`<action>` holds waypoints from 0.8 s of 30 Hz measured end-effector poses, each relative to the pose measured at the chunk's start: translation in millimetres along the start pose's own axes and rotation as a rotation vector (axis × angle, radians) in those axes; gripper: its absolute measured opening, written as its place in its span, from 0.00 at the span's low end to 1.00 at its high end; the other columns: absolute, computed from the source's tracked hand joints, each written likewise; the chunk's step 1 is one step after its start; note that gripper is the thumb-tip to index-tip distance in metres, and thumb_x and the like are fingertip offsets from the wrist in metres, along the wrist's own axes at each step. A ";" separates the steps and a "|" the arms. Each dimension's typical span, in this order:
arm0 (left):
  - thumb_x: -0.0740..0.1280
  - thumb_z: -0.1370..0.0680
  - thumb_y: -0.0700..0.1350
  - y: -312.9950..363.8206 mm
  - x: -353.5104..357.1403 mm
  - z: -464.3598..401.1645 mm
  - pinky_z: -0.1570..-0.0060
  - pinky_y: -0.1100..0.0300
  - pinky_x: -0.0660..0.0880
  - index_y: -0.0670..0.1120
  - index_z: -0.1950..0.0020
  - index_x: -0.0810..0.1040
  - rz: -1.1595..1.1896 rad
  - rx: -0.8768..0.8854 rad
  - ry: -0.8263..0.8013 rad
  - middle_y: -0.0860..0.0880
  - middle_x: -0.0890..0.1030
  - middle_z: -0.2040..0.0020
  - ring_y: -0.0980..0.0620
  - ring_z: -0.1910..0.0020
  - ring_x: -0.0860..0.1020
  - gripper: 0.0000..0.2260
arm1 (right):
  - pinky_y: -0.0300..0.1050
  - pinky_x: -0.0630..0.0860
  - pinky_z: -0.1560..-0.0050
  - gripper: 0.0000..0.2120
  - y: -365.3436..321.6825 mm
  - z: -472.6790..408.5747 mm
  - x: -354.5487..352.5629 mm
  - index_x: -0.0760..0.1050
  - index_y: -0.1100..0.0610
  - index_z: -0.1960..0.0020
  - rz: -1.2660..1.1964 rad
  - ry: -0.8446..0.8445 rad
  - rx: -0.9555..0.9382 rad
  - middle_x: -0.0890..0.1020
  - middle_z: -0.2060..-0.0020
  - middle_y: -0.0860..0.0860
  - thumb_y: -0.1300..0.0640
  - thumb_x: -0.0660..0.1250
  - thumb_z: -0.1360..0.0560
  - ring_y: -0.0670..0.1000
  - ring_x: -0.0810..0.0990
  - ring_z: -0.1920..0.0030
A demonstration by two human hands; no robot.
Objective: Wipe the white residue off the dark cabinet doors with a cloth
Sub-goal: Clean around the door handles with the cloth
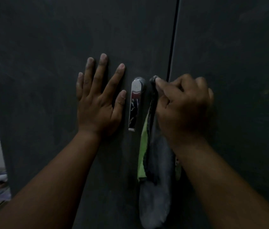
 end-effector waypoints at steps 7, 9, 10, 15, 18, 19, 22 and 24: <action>0.57 0.15 0.57 -1.5 0.6 -0.2 0.19 0.41 0.49 0.56 0.17 0.62 -0.007 0.008 0.013 0.46 0.56 0.15 0.42 0.16 0.51 0.25 | 0.50 0.65 0.63 0.06 -15.5 52.6 6.0 0.87 0.53 0.50 -0.083 -0.096 -0.070 0.76 0.64 0.53 0.61 0.71 0.21 0.58 0.73 0.63; 0.57 0.15 0.57 -2.1 0.3 0.1 0.19 0.42 0.48 0.56 0.17 0.62 -0.007 0.008 0.008 0.46 0.56 0.15 0.42 0.16 0.51 0.25 | 0.50 0.65 0.65 0.07 -17.7 75.9 3.2 0.87 0.53 0.52 -0.087 -0.133 -0.143 0.77 0.65 0.52 0.60 0.70 0.20 0.58 0.74 0.65; 0.57 0.15 0.57 -1.9 0.0 0.6 0.19 0.42 0.48 0.56 0.17 0.62 -0.006 0.007 0.004 0.46 0.56 0.15 0.42 0.16 0.50 0.25 | 0.50 0.64 0.65 0.07 -16.3 79.5 2.5 0.87 0.52 0.52 -0.087 -0.136 -0.172 0.77 0.64 0.52 0.60 0.70 0.20 0.58 0.74 0.66; 0.57 0.15 0.57 -1.1 -1.3 2.2 0.19 0.41 0.49 0.55 0.17 0.64 -0.001 -0.008 0.005 0.45 0.57 0.15 0.41 0.16 0.51 0.25 | 0.51 0.66 0.62 0.07 -11.2 52.0 13.1 0.87 0.49 0.49 -0.124 -0.012 -0.012 0.78 0.63 0.51 0.59 0.73 0.22 0.58 0.74 0.63; 0.58 0.15 0.58 -1.4 -1.6 4.1 0.19 0.40 0.49 0.55 0.18 0.64 -0.001 -0.067 0.023 0.44 0.57 0.15 0.40 0.16 0.51 0.26 | 0.52 0.66 0.60 0.07 -20.5 60.2 16.4 0.87 0.51 0.52 -0.193 0.024 0.061 0.77 0.63 0.52 0.61 0.72 0.22 0.58 0.75 0.62; 0.58 0.16 0.57 -2.2 -1.9 4.3 0.19 0.40 0.48 0.55 0.17 0.64 0.000 -0.092 0.032 0.44 0.57 0.15 0.40 0.16 0.51 0.26 | 0.50 0.63 0.59 0.07 -24.7 71.2 16.8 0.86 0.52 0.55 -0.188 0.009 0.056 0.77 0.63 0.52 0.62 0.72 0.24 0.58 0.75 0.62; 0.58 0.16 0.57 -2.8 -2.5 5.3 0.19 0.41 0.48 0.54 0.17 0.64 0.001 -0.121 0.040 0.45 0.58 0.16 0.40 0.16 0.52 0.26 | 0.51 0.62 0.54 0.06 -34.8 108.1 17.3 0.83 0.53 0.61 -0.126 -0.067 0.046 0.78 0.63 0.51 0.61 0.76 0.27 0.58 0.76 0.61; 0.58 0.15 0.57 -3.2 -3.1 5.9 0.19 0.41 0.48 0.54 0.17 0.64 0.005 -0.108 0.031 0.45 0.57 0.15 0.41 0.16 0.52 0.26 | 0.52 0.62 0.50 0.06 -34.3 113.8 16.6 0.83 0.51 0.61 -0.097 -0.039 0.036 0.80 0.62 0.48 0.56 0.77 0.26 0.56 0.77 0.58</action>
Point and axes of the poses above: each hand's wrist, its own z-axis away from the middle knuckle, its own x-axis out of the palm, y = z × x, the point moved 3 cm from there along -z, towards the middle knuckle
